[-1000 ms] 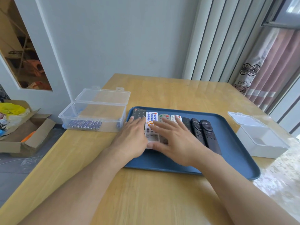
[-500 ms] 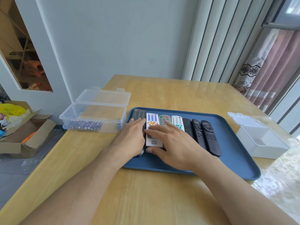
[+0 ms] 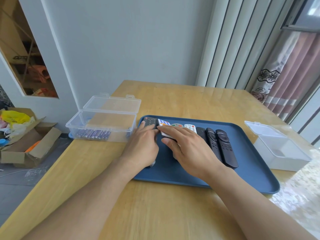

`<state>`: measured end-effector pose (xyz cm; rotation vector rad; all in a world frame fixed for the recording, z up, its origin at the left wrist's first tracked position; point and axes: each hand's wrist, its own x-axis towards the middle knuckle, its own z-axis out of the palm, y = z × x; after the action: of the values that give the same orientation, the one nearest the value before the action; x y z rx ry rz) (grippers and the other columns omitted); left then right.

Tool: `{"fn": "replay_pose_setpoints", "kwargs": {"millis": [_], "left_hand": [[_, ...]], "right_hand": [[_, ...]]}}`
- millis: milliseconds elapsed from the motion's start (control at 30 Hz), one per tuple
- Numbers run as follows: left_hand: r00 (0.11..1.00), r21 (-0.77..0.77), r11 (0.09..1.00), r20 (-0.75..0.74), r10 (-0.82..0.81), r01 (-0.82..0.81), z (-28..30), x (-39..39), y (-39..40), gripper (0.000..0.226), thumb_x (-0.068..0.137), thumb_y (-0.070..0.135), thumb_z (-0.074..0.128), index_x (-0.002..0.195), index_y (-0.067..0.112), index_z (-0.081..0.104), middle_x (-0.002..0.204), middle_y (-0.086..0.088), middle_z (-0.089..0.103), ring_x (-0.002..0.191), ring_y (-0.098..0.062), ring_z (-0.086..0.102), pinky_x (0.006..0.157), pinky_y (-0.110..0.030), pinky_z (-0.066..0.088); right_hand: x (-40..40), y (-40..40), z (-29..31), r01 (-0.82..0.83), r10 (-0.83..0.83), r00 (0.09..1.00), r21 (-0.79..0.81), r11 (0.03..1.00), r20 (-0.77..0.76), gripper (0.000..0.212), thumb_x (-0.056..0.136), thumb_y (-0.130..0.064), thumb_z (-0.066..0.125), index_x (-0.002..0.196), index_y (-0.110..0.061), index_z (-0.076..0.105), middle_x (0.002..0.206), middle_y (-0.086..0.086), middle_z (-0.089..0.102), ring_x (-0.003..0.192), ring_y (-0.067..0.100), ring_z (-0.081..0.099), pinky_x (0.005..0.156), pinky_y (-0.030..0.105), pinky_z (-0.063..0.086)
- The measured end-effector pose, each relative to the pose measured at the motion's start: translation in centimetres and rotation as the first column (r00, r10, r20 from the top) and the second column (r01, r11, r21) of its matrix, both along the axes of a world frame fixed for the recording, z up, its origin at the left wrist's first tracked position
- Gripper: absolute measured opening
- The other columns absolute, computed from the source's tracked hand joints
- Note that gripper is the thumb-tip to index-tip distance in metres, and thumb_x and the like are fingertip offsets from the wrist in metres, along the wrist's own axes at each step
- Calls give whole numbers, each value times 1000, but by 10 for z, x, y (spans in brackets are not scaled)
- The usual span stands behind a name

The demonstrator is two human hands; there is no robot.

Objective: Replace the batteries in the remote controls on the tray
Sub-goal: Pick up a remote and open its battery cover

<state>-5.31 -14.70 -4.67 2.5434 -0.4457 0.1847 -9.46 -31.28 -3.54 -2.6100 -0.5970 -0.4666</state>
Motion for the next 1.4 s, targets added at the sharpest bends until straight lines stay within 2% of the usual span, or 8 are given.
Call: {"fn": "replay_pose_setpoints", "kwargs": {"millis": [267, 367, 433, 600, 700, 967, 1133, 1400], "left_hand": [[999, -177, 984, 45, -12, 19, 2, -9, -6, 71, 94, -11, 40, 155, 24, 36, 162, 2, 36, 155, -10, 12, 117, -22, 23], [988, -307, 945, 142, -68, 109, 8, -16, -8, 81, 91, -14, 43, 159, 28, 27, 153, 4, 47, 145, -12, 38, 116, -30, 38], [982, -427, 894, 178, -65, 136, 12, -20, -10, 72, 97, -9, 44, 156, 31, 34, 128, 11, 63, 120, 0, 57, 99, -15, 45], [996, -865, 498, 17, -90, 59, 25, -26, -21, 49, 103, 9, 55, 146, 31, 49, 102, 29, 66, 104, 6, 62, 103, -24, 46], [962, -976, 213, -92, -258, -36, 34, -28, -23, 35, 98, 6, 63, 131, 15, 63, 123, 3, 73, 119, -15, 67, 106, -35, 50], [976, -996, 27, -91, -198, -87, 37, -28, -21, 21, 95, 7, 67, 114, 1, 60, 101, -16, 76, 103, -32, 73, 93, -43, 58], [980, -996, 93, -36, -198, -18, 31, -25, -22, 29, 97, 1, 64, 122, 0, 50, 111, -25, 71, 106, -35, 72, 89, -43, 60], [975, -989, 144, -51, -218, -19, 28, -23, -20, 24, 90, -8, 67, 112, -5, 57, 105, -23, 72, 99, -34, 75, 81, -38, 61]], "right_hand": [[-6, 2, 1, -33, 80, 989, 336, 941, -127, 38, 100, -38, 56, 139, -37, 54, 149, -18, 41, 139, -2, 38, 113, 25, 36], [-10, 7, 5, -87, 141, 988, 520, 849, -66, 34, 96, -25, 67, 130, -26, 62, 146, -16, 44, 138, 2, 44, 112, 25, 41], [-12, 7, 8, -122, 168, 986, 655, 746, -7, 28, 93, -15, 71, 120, -22, 66, 144, -12, 48, 137, 5, 47, 110, 28, 44], [-17, 10, 13, -109, 219, 976, 891, 441, 11, 29, 84, 5, 56, 105, -15, 61, 144, -10, 53, 106, 31, 67, 75, 56, 51], [-20, 12, 14, -71, 213, 977, 918, 390, -15, 35, 85, 11, 59, 108, -16, 59, 138, -12, 60, 87, 46, 61, 63, 52, 45], [-15, 12, 21, 167, -45, 986, 893, 418, -163, 42, 79, -23, 85, 114, -25, 61, 104, -5, 73, 89, 18, 74, 80, 39, 60], [-6, 5, 20, 321, 111, 929, 918, 232, -353, 40, 79, -26, 80, 114, -16, 63, 80, 2, 73, 71, 19, 74, 84, 32, 59], [-5, -3, 21, 298, 242, 898, 913, 278, -367, 43, 84, -22, 75, 125, -13, 66, 106, 5, 77, 97, 18, 73, 91, 30, 55]]}}
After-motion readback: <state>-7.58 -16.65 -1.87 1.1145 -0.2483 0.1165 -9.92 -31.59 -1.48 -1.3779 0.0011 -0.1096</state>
